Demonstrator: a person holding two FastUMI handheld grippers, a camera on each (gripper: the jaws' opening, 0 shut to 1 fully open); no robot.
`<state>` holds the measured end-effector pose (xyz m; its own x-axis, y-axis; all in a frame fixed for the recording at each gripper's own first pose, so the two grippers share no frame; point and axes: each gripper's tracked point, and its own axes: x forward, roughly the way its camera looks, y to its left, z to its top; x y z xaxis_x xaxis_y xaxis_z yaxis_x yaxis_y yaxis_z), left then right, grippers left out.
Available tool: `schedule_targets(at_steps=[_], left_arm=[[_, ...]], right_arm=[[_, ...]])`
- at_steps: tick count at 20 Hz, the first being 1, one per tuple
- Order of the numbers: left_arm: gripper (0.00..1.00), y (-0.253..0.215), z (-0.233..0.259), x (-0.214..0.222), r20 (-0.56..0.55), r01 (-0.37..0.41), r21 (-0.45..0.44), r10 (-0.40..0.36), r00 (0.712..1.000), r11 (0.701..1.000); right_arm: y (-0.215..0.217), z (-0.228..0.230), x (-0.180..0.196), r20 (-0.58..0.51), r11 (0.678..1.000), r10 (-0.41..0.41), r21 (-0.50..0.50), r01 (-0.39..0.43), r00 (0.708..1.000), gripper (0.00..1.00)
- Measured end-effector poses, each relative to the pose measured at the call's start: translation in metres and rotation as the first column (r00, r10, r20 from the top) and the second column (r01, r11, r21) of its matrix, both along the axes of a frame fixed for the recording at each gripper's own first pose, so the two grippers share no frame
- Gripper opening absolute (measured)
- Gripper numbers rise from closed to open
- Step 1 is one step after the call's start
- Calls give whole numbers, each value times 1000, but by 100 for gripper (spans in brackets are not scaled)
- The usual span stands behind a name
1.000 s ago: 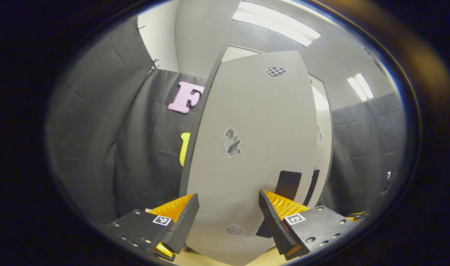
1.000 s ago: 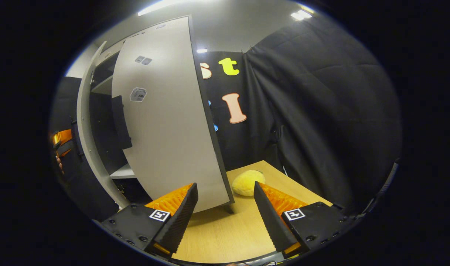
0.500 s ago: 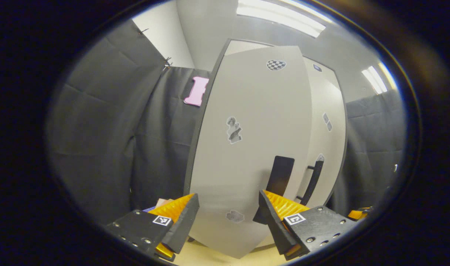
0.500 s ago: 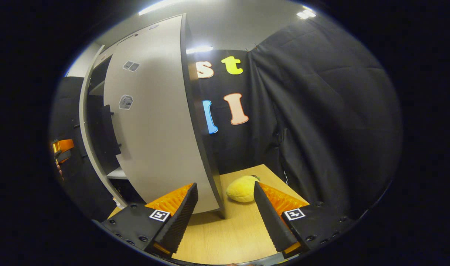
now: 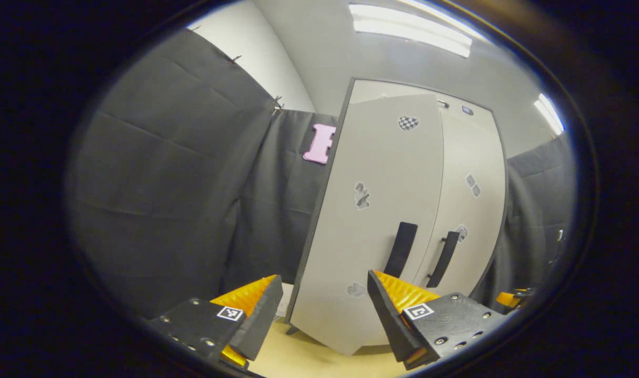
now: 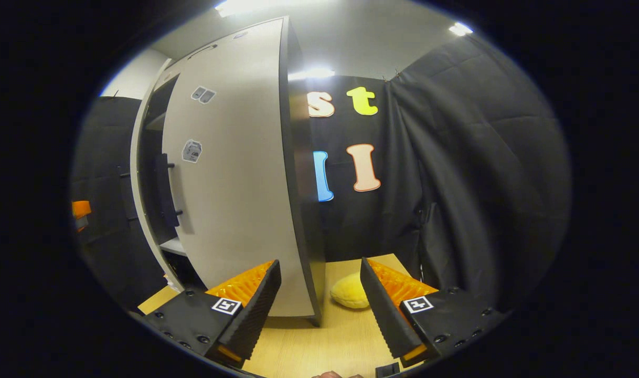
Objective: Grab one shoe with the right hand and put it into the shoe cabinet, grab the other shoe with the left hand and put it into the shoe cabinet; then close the right door with the right hand and the left door with the left hand.
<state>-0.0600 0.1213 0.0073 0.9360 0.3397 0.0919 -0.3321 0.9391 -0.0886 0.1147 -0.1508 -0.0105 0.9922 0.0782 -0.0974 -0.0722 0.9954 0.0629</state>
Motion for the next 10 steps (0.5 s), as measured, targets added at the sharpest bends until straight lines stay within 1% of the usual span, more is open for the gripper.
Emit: schedule_targets(at_steps=[1,2,3,4,6,9,10], left_arm=[[96,-4,1,-10,1,2,13,-2,1000,1000],[94,-4,3,-20,-4,-3,32,3,1000,999],[94,-3,3,-26,-13,-8,50,9,1000,999],[94,-2,5,-32,-22,-17,72,19,1000,997],[96,3,10,-44,-26,-26,105,29,999,994],[100,10,8,-48,-36,2,107,2,999,994],[94,14,7,-47,-46,14,110,-9,999,994]], right_arm=[[3,4,0,3,1000,9,8,-9,1000,92],[6,8,0,11,1000,12,14,-12,1000,92],[7,13,0,22,1000,7,17,-7,1000,96],[10,17,0,33,1000,2,18,-2,999,96],[14,21,-2,42,1000,-1,13,0,999,96],[32,21,-2,34,1000,4,-19,-4,999,96],[39,21,-3,26,1000,4,-28,-3,1000,92]])
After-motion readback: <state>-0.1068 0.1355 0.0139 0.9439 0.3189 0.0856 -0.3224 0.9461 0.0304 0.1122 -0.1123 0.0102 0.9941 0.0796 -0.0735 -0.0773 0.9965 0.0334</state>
